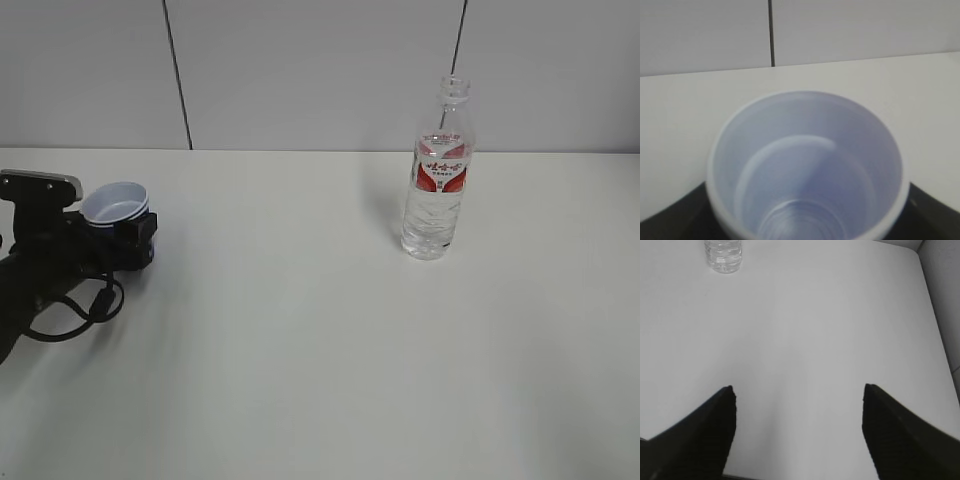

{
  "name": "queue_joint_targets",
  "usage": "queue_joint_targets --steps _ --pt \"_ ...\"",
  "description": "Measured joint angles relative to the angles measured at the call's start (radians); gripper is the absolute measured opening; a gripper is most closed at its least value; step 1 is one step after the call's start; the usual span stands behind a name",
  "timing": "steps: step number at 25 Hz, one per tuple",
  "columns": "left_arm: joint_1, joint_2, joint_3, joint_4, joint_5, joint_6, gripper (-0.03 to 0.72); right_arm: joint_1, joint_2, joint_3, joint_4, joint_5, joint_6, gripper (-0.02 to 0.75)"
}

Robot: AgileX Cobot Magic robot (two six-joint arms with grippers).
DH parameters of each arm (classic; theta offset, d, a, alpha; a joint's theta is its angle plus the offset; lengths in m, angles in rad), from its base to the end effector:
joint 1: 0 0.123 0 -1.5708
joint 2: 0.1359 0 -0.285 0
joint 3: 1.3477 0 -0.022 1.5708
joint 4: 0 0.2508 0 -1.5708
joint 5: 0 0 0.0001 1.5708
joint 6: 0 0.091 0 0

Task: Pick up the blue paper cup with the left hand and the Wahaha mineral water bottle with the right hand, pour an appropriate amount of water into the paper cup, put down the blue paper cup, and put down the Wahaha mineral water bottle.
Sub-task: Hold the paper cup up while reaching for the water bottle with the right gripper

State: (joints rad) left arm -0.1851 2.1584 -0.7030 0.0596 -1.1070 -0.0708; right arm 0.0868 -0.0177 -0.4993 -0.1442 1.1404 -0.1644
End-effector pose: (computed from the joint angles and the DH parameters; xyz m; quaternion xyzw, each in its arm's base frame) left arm 0.3416 -0.0689 0.0717 0.0720 0.7900 -0.0906 0.6021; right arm -0.0103 -0.0128 0.2713 -0.1024 0.8609 -0.0908 0.4901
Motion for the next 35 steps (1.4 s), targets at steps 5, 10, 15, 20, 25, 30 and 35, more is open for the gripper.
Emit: queue_joint_targets --steps 5,10,15,20,25,30,35 --pt "0.000 0.000 0.000 0.036 -0.004 0.000 0.553 0.000 0.000 0.000 0.000 0.000 0.000 0.587" --pt "-0.035 -0.029 0.016 0.081 -0.004 0.000 0.553 0.000 0.000 0.000 0.000 0.000 0.000 0.587" --pt "-0.098 -0.108 0.095 0.082 -0.004 0.000 0.553 0.000 0.000 0.000 0.000 0.000 0.002 0.587" --pt "-0.145 -0.206 0.201 0.070 -0.004 -0.006 0.553 0.000 0.000 0.000 0.000 0.000 0.002 0.587" --pt "-0.149 -0.307 0.248 0.060 0.033 -0.019 0.553 0.000 0.005 -0.018 0.031 -0.035 0.005 0.587" --pt "-0.149 -0.343 0.251 0.058 0.052 -0.020 0.553 -0.001 0.132 -0.032 0.084 -0.164 0.006 0.587" --pt "-0.149 -0.345 0.251 0.058 0.058 -0.041 0.553 -0.001 0.333 -0.032 0.110 -0.324 0.002 0.587"
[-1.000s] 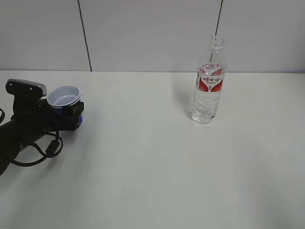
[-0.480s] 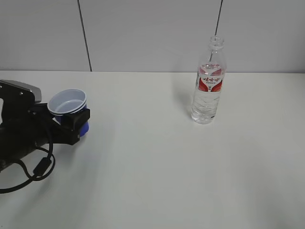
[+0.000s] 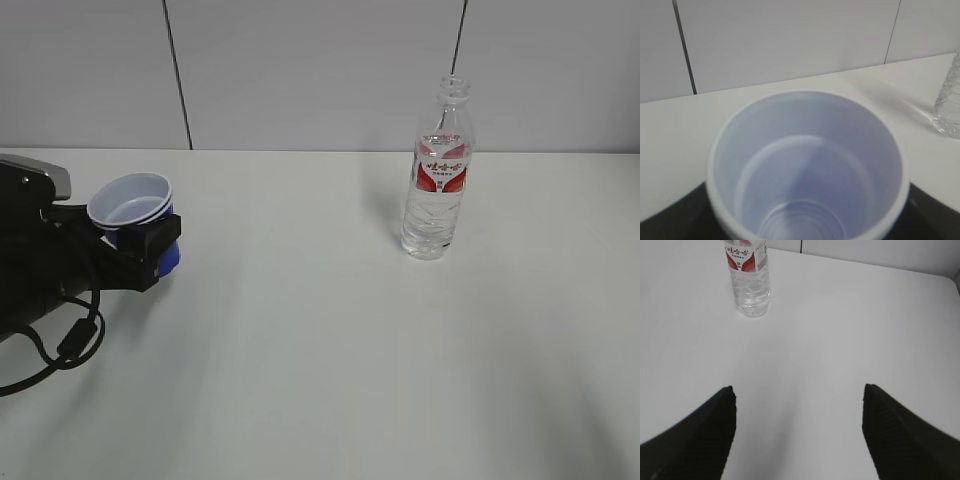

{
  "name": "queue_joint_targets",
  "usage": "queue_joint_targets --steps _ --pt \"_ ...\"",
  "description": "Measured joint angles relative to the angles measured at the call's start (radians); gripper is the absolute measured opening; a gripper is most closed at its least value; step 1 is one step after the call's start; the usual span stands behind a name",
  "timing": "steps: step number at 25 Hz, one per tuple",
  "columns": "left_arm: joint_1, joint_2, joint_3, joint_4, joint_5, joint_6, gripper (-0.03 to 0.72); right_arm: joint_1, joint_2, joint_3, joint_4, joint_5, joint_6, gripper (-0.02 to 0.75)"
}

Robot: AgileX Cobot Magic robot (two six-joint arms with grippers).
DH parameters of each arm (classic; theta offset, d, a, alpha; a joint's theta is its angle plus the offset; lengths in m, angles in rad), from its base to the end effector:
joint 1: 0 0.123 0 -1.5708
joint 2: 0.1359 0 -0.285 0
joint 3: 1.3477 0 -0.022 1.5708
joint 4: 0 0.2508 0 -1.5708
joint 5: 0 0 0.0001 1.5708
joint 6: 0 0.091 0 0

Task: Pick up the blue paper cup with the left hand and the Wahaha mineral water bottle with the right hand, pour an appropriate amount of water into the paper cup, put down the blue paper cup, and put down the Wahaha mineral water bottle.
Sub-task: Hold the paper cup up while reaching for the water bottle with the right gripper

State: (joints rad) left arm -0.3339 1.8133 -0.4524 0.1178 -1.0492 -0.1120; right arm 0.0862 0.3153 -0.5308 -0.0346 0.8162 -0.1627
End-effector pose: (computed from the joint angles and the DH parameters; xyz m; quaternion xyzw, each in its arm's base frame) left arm 0.2690 -0.1031 0.1339 0.1408 0.7696 -0.1587 0.6022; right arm 0.0556 0.0025 0.2983 -0.1110 0.8562 -0.0361 0.5033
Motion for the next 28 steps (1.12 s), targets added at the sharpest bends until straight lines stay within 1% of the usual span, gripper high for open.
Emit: queue_joint_targets --steps 4,10,18,21,25,28 --pt "0.000 0.000 0.000 0.008 0.002 -0.004 0.553 0.000 0.151 0.000 0.000 -0.180 -0.004 0.587" --pt "0.000 0.000 0.000 0.023 0.013 -0.006 0.553 0.000 0.361 0.000 0.020 -0.578 -0.004 0.587" --pt "-0.001 0.000 0.000 0.023 0.023 -0.006 0.552 0.000 0.659 0.027 0.042 -1.008 0.004 0.587" --pt "-0.001 0.000 0.000 0.023 0.023 -0.006 0.552 0.000 0.781 0.040 -0.002 -1.133 0.030 0.587" --pt "-0.001 0.000 0.000 0.024 0.024 -0.006 0.552 0.000 0.938 0.040 -0.145 -1.287 0.145 0.587" --pt "-0.001 0.000 0.000 0.026 0.027 -0.006 0.552 0.005 1.042 0.040 -0.172 -1.366 0.170 0.587"
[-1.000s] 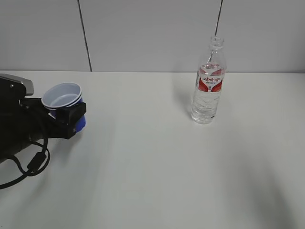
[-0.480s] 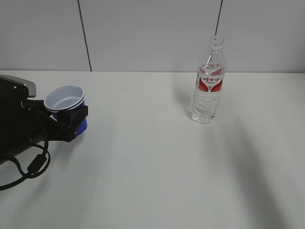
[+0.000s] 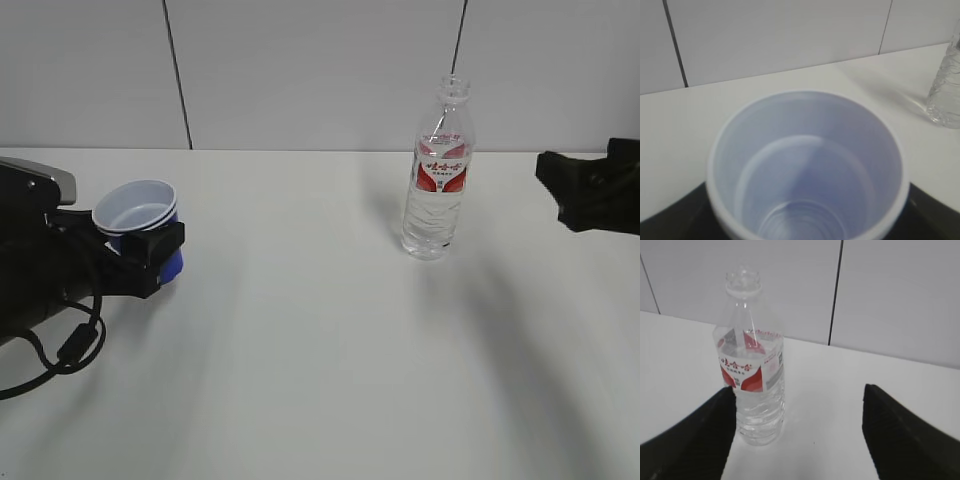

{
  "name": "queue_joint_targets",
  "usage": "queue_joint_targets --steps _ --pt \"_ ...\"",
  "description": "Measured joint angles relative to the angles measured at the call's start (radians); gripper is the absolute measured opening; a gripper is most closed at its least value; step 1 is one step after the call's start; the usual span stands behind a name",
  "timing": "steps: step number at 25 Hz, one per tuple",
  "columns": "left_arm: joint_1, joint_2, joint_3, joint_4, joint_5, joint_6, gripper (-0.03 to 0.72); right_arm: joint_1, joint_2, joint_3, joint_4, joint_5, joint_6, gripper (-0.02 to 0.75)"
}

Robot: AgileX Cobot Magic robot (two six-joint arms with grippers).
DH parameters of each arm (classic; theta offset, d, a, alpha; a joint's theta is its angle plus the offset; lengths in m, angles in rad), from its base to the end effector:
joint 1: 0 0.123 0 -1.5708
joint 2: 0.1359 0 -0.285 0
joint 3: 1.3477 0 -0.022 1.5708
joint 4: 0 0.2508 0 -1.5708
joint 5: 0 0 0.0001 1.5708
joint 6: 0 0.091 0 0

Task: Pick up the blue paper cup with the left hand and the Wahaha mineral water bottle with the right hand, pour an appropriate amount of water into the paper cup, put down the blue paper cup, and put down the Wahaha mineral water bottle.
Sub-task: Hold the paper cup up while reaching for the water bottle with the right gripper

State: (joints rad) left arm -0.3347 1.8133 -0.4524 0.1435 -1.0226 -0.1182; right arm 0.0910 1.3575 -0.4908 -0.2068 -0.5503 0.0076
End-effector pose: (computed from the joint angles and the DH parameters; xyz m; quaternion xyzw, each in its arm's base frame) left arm 0.2675 -0.1048 0.1315 0.1518 0.7762 -0.1621 0.5901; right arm 0.2577 0.0333 0.2250 -0.1349 0.7742 0.0181 0.6181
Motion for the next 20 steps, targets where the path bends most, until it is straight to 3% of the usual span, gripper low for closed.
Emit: queue_joint_targets --steps 6,14,20 --pt "0.000 0.000 0.000 0.004 0.002 0.000 0.552 0.099 0.166 0.000 0.048 -0.123 -0.008 0.587" --pt "0.000 0.000 0.000 0.010 0.002 0.000 0.552 0.334 0.366 -0.049 0.503 -0.277 -0.236 0.587" --pt "0.000 0.000 0.000 0.012 0.002 0.000 0.552 0.410 0.487 -0.158 0.667 -0.316 -0.334 0.587"
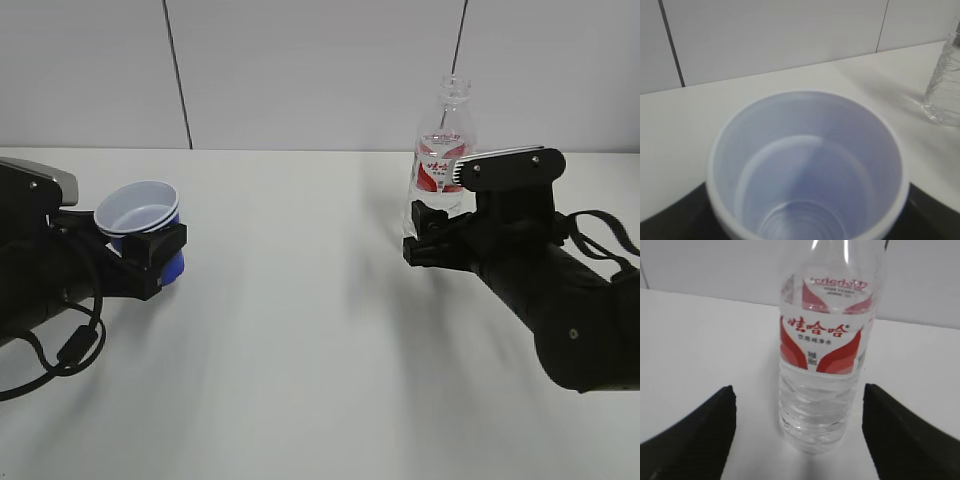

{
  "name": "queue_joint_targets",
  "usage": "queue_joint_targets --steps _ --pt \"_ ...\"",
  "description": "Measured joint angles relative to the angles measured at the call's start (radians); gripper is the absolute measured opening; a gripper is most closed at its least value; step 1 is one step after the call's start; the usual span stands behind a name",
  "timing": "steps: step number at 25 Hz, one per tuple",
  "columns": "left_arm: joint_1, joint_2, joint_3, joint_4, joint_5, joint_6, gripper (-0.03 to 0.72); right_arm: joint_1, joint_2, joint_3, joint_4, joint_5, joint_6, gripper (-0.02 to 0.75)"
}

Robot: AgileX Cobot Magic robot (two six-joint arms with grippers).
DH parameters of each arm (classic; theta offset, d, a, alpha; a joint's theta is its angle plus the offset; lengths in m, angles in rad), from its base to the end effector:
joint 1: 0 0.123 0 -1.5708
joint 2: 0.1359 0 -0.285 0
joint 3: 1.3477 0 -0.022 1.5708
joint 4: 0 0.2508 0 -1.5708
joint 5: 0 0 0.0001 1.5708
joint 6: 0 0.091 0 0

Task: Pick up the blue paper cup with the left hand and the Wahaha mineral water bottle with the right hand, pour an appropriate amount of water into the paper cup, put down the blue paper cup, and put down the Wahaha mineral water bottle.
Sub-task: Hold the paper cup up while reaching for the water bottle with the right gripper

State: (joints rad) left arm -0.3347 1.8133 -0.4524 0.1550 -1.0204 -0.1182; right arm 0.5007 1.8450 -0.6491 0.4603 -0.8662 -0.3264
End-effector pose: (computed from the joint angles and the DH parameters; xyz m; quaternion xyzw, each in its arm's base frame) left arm 0.2671 -0.1056 0.1313 0.1572 0.7759 -0.1637 0.5886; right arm 0.3016 0.1300 0.1445 -0.1035 0.7919 0.0066 0.6018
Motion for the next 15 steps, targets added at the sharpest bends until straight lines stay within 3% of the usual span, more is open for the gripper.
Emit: queue_joint_targets --steps 3,10,15 --pt "0.000 0.000 0.000 0.000 0.000 0.000 0.552 0.002 0.038 -0.034 0.057 -0.021 -0.002 0.587" --pt "0.000 0.000 0.000 0.002 0.000 0.000 0.552 0.004 0.065 -0.055 0.008 -0.092 -0.002 0.587" --pt "0.000 0.000 0.000 0.002 0.000 0.000 0.552 0.004 0.078 -0.055 0.044 -0.112 0.003 0.608"
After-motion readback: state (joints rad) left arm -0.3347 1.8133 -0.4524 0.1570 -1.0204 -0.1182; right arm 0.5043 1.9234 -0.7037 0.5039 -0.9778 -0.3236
